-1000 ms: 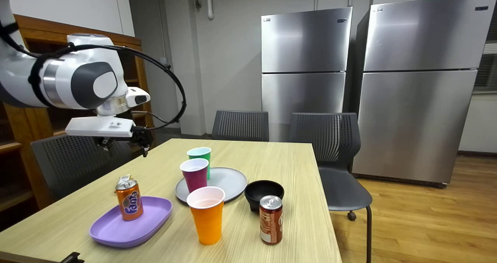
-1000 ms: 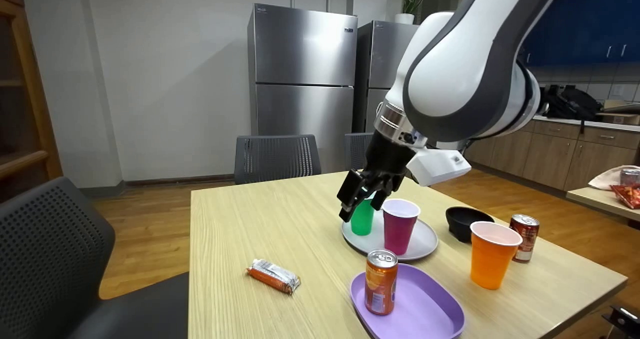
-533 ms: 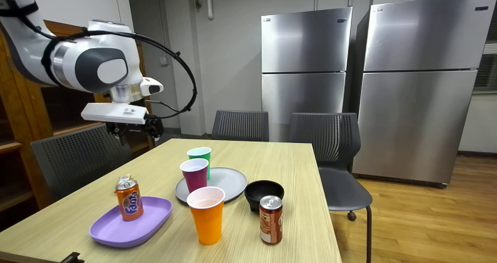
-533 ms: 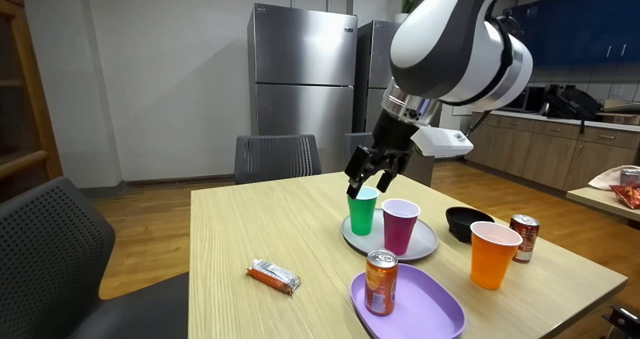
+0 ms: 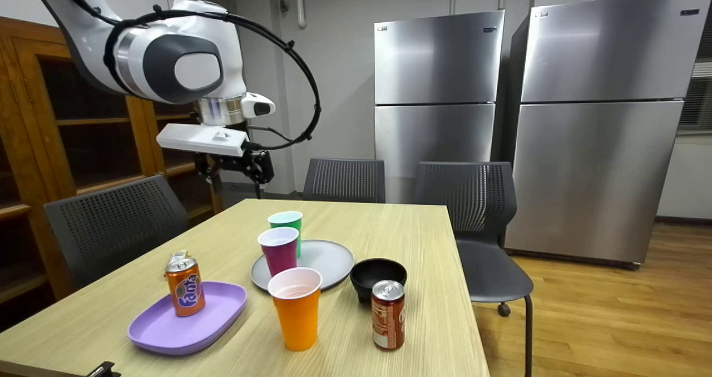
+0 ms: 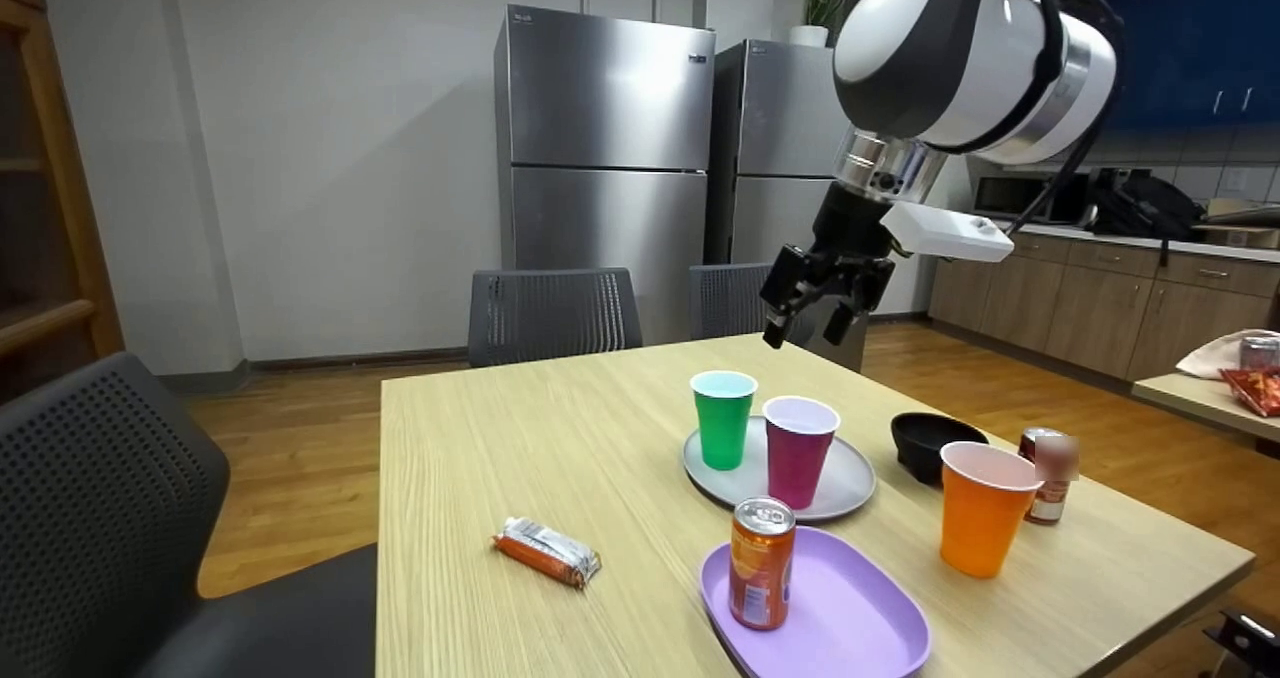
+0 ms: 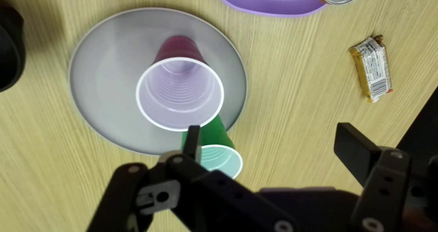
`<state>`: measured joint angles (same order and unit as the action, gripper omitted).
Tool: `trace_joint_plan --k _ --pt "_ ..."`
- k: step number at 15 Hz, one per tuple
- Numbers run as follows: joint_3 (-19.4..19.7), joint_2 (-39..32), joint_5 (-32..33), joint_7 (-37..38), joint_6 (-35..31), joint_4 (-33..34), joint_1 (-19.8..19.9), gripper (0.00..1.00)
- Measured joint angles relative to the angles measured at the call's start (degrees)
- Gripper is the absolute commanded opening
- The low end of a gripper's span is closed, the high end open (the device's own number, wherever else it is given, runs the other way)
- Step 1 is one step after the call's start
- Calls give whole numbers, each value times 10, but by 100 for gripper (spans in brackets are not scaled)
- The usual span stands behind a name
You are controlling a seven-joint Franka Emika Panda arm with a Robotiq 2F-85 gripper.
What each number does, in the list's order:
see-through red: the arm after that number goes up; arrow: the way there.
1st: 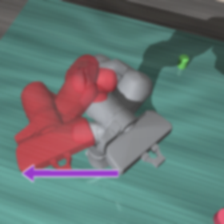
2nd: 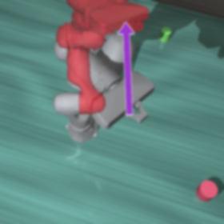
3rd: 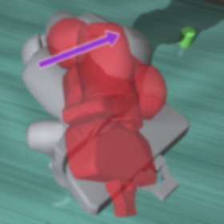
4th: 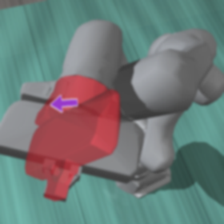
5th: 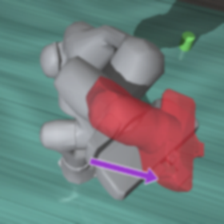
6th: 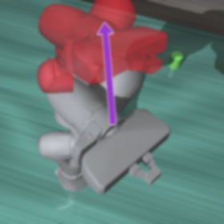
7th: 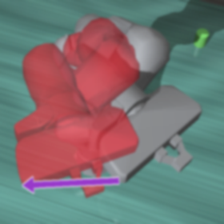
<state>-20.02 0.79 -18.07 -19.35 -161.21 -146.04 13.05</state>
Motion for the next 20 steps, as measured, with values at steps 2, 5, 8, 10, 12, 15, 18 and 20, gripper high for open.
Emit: trace_joint_plan --k 2,5,8,10,12,15,18,20 --pt "59 8 1 0 20 1 -38 100" --pt "88 8 1 0 30 4 -57 100" --pt "88 8 1 0 31 4 -59 100" --pt "88 8 1 0 31 4 -60 100" --pt "88 8 1 0 31 4 -60 100" --pt "119 7 0 0 31 3 -88 100" --pt "146 9 3 0 31 -2 -103 100" --pt "160 13 4 0 32 -6 -106 100"
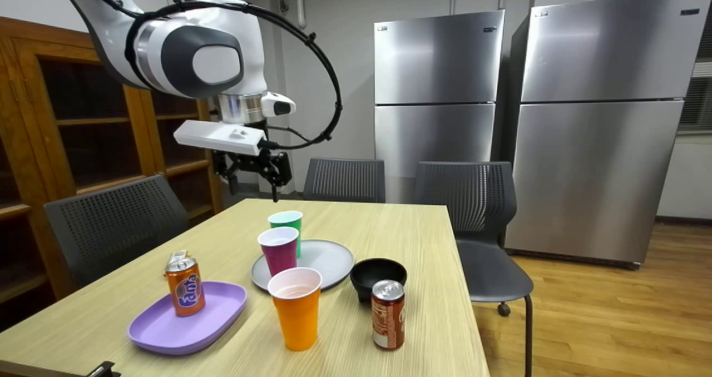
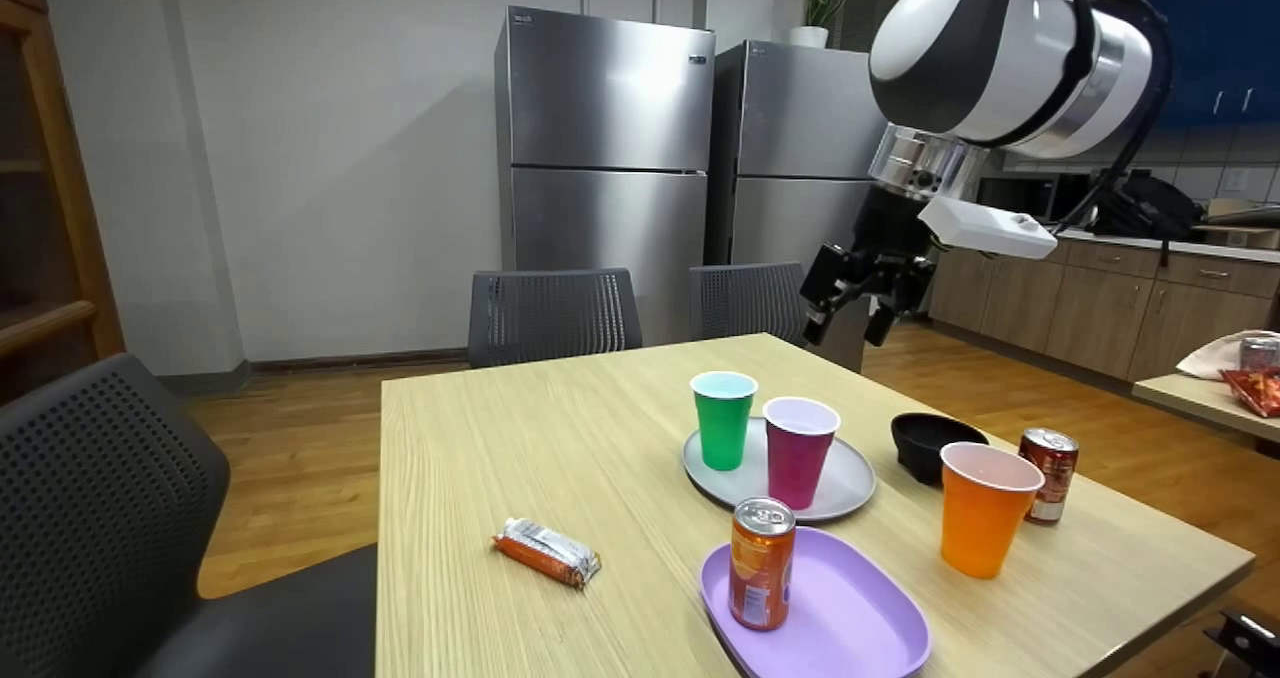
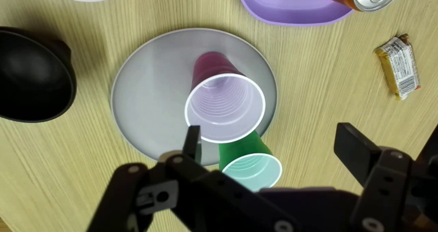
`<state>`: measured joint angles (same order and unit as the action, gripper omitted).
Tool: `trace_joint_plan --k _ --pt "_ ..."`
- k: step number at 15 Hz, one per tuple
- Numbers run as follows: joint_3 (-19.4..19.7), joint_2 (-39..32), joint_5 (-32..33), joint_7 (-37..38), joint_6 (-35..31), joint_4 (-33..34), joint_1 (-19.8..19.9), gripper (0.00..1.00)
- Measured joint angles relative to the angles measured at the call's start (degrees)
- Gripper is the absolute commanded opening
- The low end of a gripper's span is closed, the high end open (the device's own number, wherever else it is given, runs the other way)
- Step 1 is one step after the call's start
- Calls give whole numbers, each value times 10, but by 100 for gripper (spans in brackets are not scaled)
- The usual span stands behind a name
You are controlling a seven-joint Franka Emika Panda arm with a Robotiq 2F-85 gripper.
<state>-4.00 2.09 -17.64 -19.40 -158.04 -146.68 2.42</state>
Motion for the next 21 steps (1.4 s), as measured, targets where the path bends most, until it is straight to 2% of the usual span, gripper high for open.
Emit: trace_joint_plan --k 10,15,21 --pt "53 39 27 6 12 -59 -3 100" --pt "72 41 84 67 -3 -90 0 100" --pt "78 19 88 90 -45 -113 0 100"
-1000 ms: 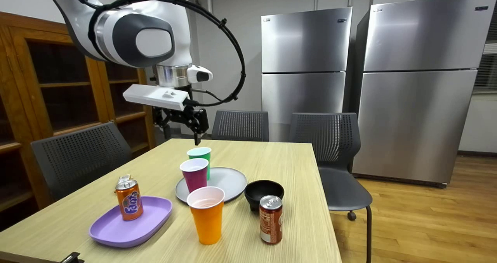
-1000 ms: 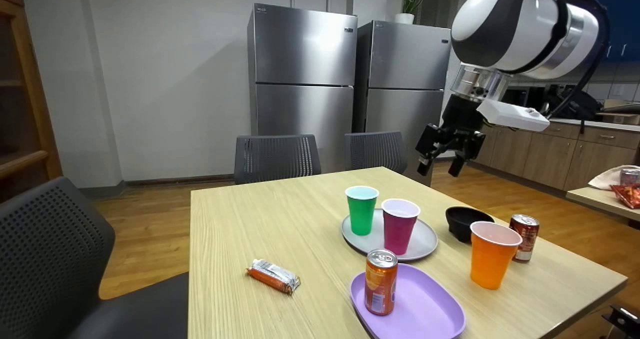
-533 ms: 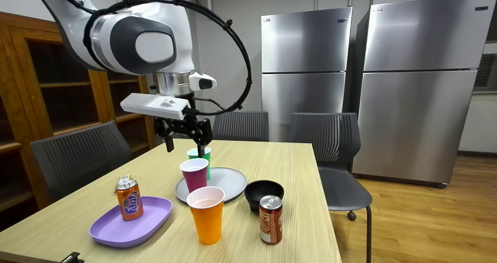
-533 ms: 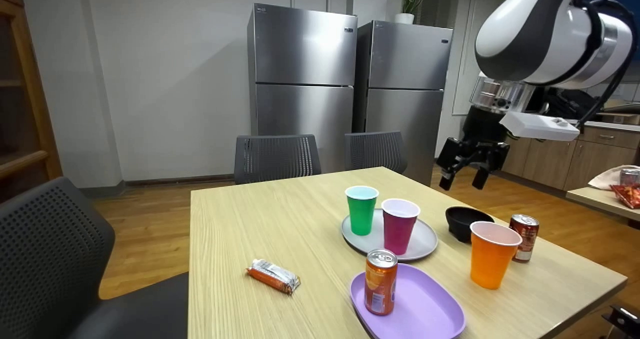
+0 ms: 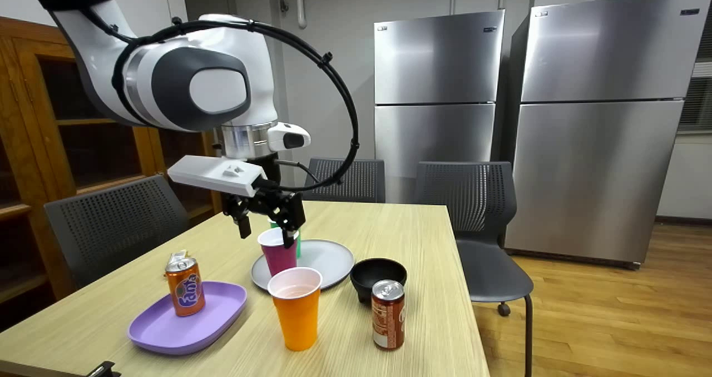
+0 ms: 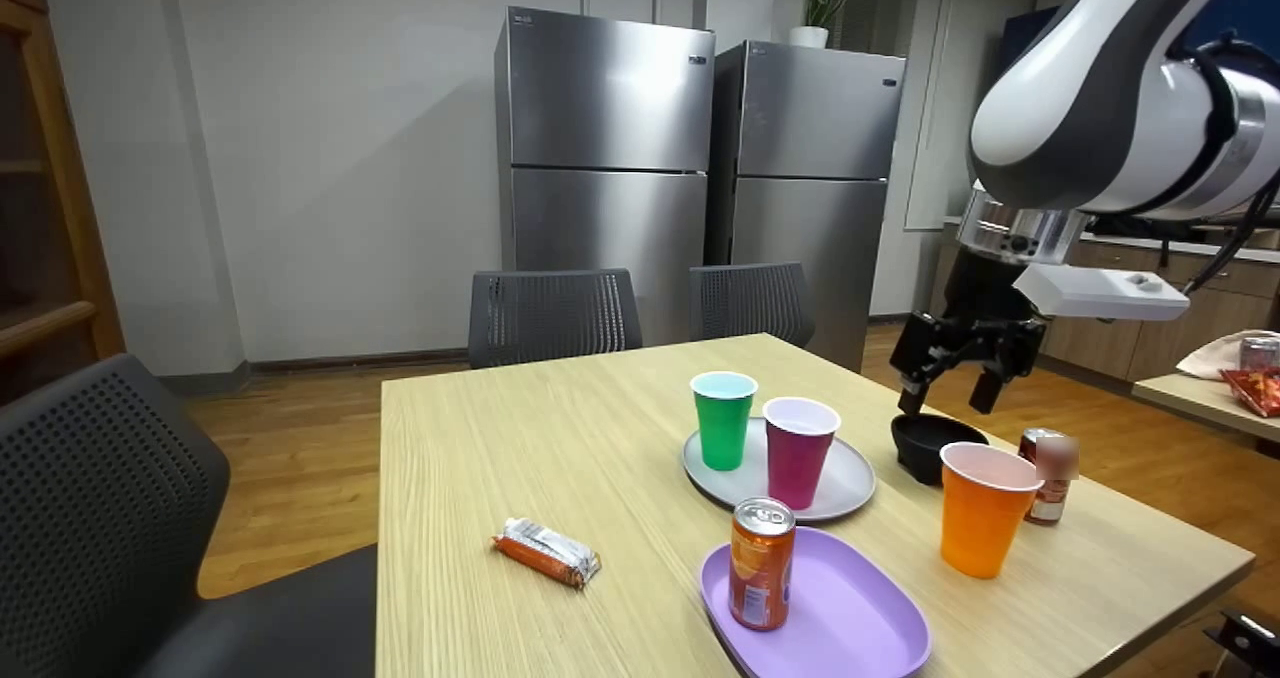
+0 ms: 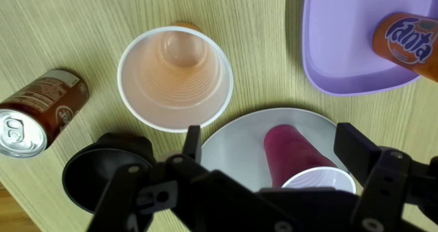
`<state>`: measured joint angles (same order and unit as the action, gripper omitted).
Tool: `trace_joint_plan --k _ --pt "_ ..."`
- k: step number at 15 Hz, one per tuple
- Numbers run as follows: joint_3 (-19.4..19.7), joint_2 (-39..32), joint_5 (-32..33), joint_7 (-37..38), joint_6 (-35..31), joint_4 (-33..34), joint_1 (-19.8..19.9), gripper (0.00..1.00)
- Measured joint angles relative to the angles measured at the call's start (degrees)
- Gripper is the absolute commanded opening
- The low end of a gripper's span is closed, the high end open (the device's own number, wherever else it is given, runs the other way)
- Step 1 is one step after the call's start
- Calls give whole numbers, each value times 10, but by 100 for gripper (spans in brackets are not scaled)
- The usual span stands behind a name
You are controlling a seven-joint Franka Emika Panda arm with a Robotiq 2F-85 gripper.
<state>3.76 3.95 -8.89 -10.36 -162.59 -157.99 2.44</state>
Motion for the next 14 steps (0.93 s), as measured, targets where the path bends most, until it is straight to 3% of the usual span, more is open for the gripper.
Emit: trace_joint_plan --k 13,14 --pt "9 -128 2 35 -120 0 -3 100" --pt "11 -135 2 35 -125 1 -3 75"
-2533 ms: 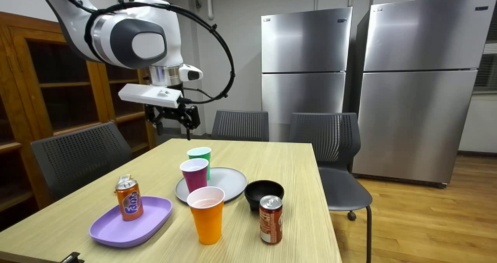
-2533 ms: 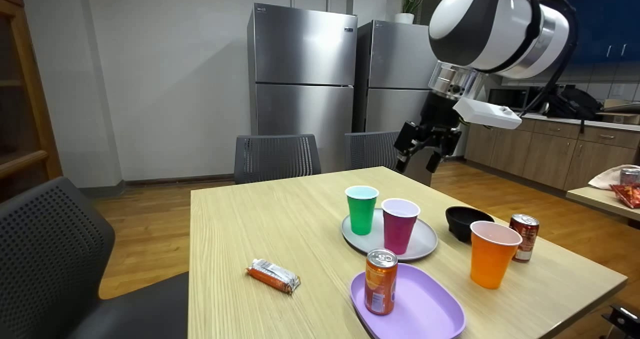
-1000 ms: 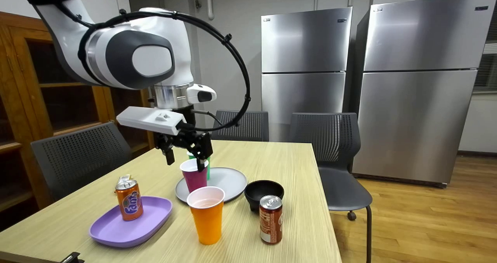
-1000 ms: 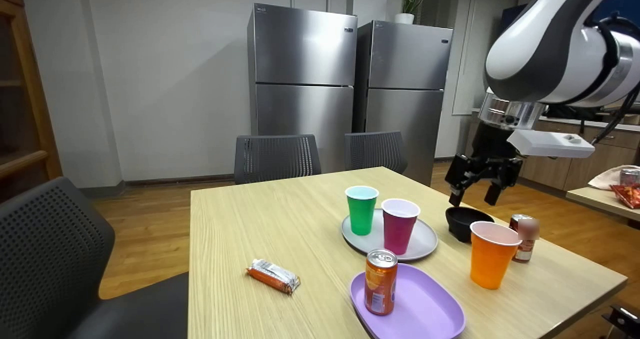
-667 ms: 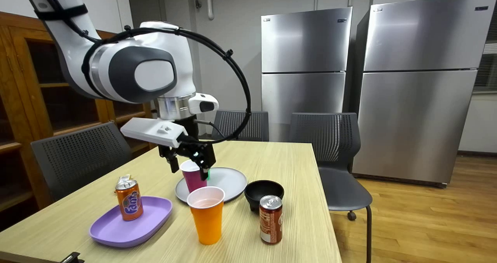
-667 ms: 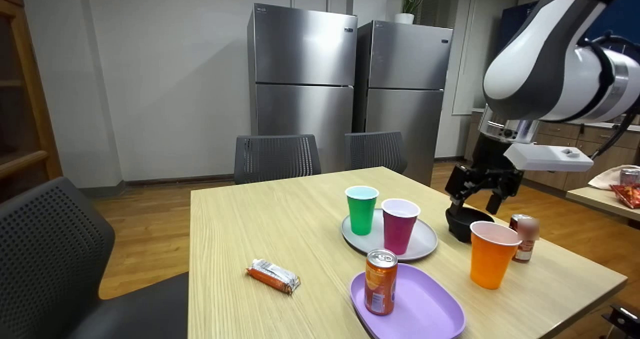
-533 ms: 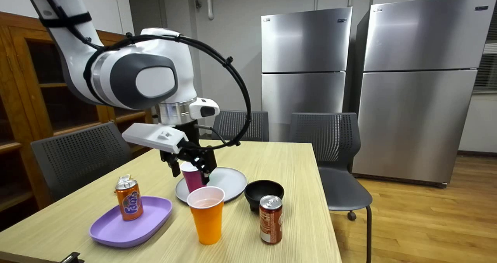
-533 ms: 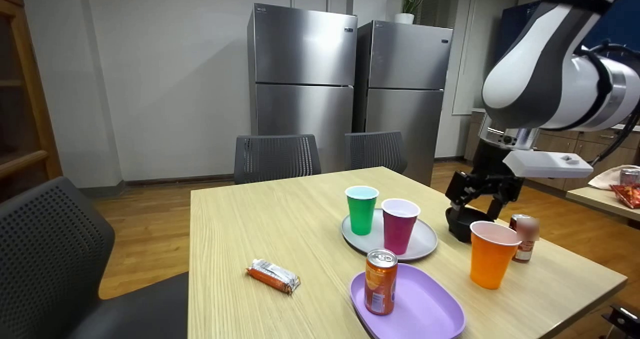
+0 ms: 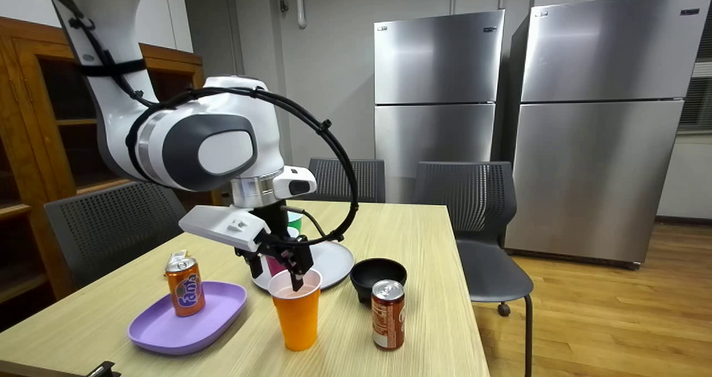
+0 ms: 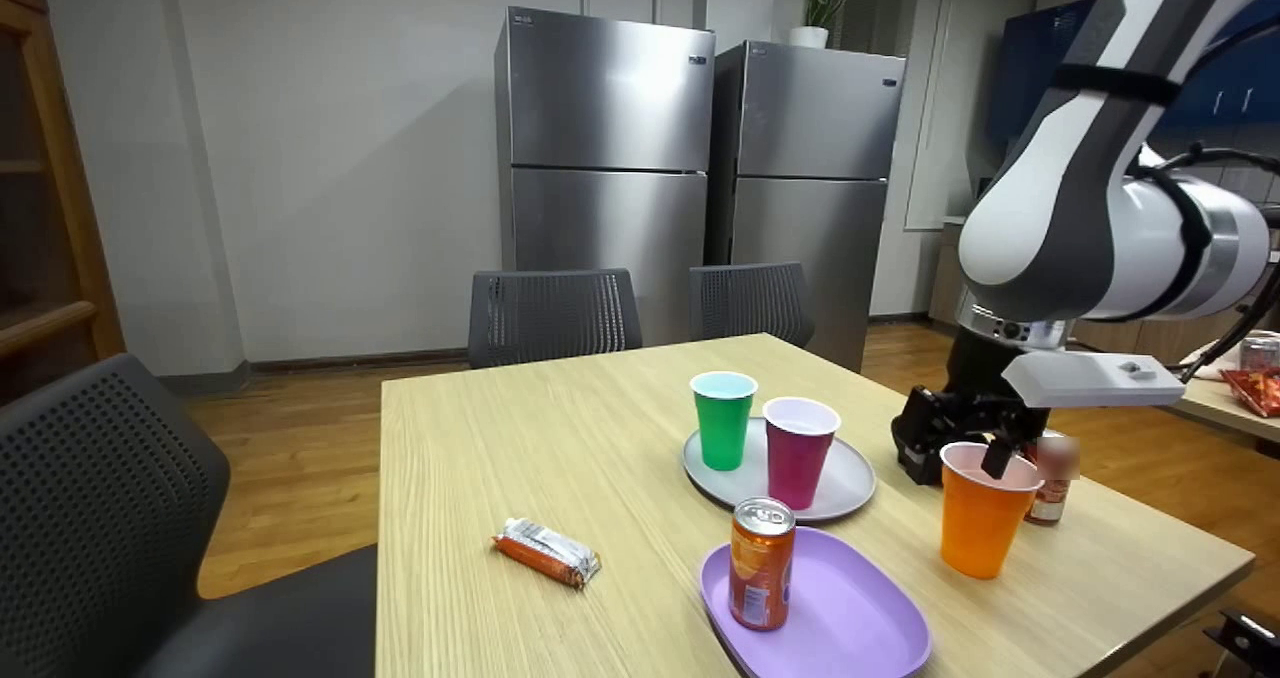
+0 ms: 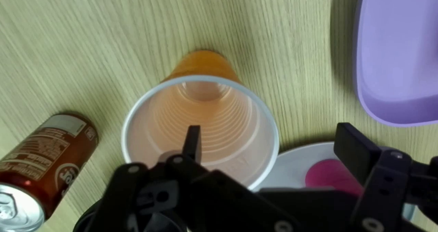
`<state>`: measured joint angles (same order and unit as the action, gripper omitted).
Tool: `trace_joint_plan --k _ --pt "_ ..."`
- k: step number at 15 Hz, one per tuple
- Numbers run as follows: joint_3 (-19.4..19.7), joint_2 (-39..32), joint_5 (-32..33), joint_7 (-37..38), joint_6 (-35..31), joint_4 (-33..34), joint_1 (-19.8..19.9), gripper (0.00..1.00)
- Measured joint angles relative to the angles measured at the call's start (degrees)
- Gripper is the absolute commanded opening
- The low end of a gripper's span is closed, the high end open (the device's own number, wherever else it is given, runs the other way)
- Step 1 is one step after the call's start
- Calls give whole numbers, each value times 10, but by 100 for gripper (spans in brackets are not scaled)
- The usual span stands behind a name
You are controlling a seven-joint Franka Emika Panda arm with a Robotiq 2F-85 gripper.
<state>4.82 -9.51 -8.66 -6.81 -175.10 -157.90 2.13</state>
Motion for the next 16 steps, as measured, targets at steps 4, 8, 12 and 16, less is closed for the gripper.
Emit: trace_joint_plan --k 4,8,12,16 --pt "5 -11 3 2 -11 3 -1 50" --pt "5 -13 23 23 -14 4 -1 20" --pt "6 -14 36 33 -15 5 -1 0" --pt "10 -10 44 36 -14 8 -2 1"
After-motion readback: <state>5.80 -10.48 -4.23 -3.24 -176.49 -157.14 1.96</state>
